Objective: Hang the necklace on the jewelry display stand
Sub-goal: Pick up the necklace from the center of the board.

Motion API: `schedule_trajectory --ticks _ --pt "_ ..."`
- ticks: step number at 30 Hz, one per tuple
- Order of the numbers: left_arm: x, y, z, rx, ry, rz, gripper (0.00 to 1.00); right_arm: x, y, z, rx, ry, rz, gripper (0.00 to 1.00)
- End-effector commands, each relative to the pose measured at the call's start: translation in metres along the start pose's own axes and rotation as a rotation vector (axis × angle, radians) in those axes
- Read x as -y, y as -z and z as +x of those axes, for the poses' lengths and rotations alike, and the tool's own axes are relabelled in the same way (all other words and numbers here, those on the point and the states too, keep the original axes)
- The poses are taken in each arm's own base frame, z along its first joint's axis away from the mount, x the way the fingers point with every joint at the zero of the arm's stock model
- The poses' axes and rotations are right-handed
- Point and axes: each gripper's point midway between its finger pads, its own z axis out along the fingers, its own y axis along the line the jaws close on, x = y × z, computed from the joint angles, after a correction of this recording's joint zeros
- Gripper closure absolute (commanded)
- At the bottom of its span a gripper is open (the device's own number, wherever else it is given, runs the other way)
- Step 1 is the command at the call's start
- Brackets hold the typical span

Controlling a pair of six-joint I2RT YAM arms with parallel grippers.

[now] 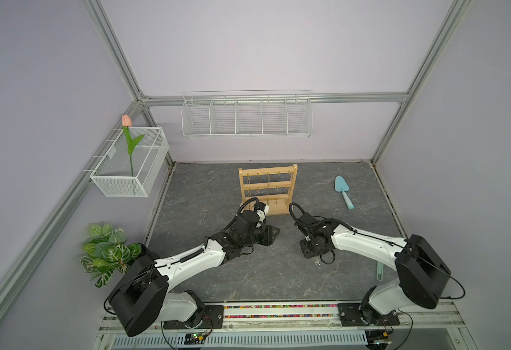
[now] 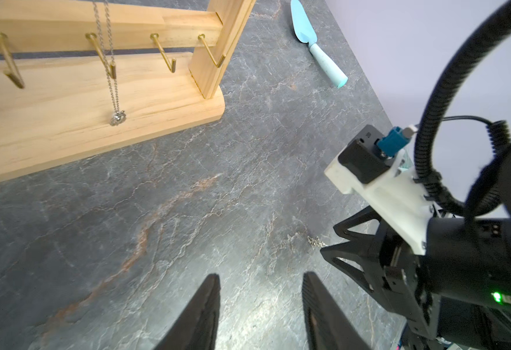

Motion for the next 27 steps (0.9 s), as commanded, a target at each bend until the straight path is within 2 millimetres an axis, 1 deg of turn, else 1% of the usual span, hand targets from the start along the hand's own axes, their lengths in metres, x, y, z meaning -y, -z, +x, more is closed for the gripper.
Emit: schedule_trajectory --ticks 1,3,4,5,11,15,18,24,27 --pt "-0.002 0.002 -0.003 0.002 -0.002 -0.018 0.53 0.002 -0.010 0.003 -0.016 0.037 0.025 0.61" --pt "-0.002 0.002 -0.003 0.003 -0.002 -0.019 0.53 0.004 -0.015 0.006 -0.031 0.042 0.036 0.63" --pt "-0.002 0.002 -0.003 0.001 -0.004 -0.019 0.53 0.008 -0.021 0.014 -0.058 0.048 0.049 0.64" --pt "-0.003 0.003 -0.003 0.002 -0.007 -0.023 0.53 0.009 -0.024 0.018 -0.072 0.050 0.055 0.66" --pt "-0.004 0.006 -0.005 0.012 -0.014 -0.035 0.53 0.011 -0.029 0.029 -0.101 0.043 0.055 0.69" --pt "-0.005 0.006 -0.004 0.009 -0.014 -0.037 0.53 0.015 -0.035 0.038 -0.139 0.048 0.081 0.78" --pt "-0.006 0.008 -0.004 0.011 -0.014 -0.041 0.53 0.017 -0.037 0.043 -0.147 0.051 0.104 0.84" --pt "-0.005 0.010 -0.006 0.020 -0.015 -0.042 0.53 0.023 -0.039 0.052 -0.173 0.031 0.135 0.90" --pt "-0.005 0.011 -0.006 0.021 -0.017 -0.043 0.53 0.024 -0.035 0.050 -0.151 0.021 0.137 0.92"
